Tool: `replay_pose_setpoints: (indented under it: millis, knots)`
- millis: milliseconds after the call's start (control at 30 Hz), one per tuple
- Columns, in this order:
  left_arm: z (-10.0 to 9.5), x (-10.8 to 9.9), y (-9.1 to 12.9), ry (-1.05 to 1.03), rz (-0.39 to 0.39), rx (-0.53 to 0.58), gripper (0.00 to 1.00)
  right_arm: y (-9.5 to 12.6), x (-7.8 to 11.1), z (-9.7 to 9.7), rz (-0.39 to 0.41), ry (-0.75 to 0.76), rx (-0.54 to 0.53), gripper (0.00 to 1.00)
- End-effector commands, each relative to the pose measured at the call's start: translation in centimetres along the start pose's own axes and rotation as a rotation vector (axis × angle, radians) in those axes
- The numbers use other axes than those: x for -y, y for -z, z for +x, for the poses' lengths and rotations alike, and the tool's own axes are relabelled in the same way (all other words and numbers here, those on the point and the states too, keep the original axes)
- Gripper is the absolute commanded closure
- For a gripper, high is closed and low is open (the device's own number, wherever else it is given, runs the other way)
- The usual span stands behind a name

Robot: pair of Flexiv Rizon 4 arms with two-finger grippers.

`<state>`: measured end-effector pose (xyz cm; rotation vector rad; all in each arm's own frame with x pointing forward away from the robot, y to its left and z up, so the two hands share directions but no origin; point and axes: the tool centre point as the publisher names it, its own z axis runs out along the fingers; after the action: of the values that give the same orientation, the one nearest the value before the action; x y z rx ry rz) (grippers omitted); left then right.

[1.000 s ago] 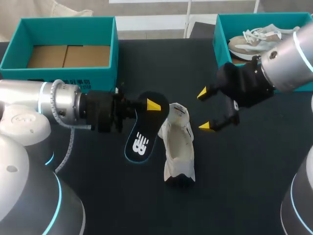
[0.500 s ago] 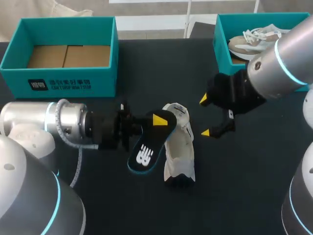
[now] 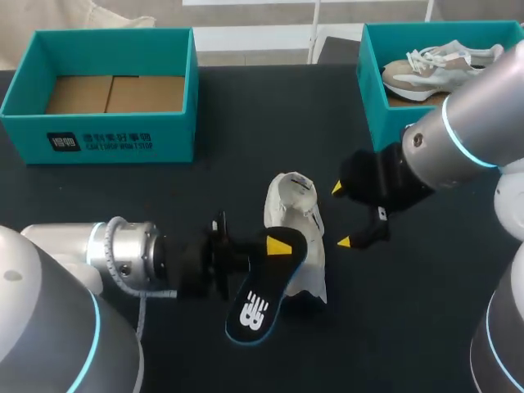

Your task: Take the shoe out of the shoebox, open the shoe tongue, remove and reinsert the insole, then place the shoe into the shoebox

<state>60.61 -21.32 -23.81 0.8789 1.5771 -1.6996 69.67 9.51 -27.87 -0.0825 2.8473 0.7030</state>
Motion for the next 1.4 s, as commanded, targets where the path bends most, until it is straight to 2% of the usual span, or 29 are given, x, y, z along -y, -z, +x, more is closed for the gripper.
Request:
replay_pose_setpoints:
  millis: [33,300,433,767,967,1067,1267,1400]
  knots:
    - [0.4,0.2,-1.0,0.009,-0.01,-0.008,1.0,-0.5,-0.2,0.1,0.003,-0.001,0.005,0.0]
    - [1.1,-0.2,-2.9,0.067,-0.006,-0.05,1.0,-0.5,-0.2,0.1,0.003,-0.001,0.005,0.0]
    - [1.2,-0.3,-3.3,0.072,0.0,-0.057,1.0,-1.9,1.0,0.1,0.049,0.028,0.016,0.0]
    - [1.2,-0.2,-3.3,0.069,-0.001,-0.055,1.0,-4.9,2.6,0.4,0.012,0.001,0.037,0.0]
    - [1.1,-1.0,-3.2,0.082,-0.002,-0.05,1.0,-5.6,2.3,0.0,0.013,0.037,0.025,0.0]
    - [1.3,-1.4,-3.5,0.088,0.0,-0.047,1.0,-5.7,2.3,0.0,0.057,0.055,0.006,0.0]
    - [1.3,-1.5,-4.1,0.1,0.018,-0.048,1.0,-5.7,2.3,0.0,0.057,0.055,0.006,0.0]
    - [1.9,-2.1,-4.3,0.115,0.017,-0.056,1.0,-5.7,2.3,0.0,0.057,0.055,0.006,0.0]
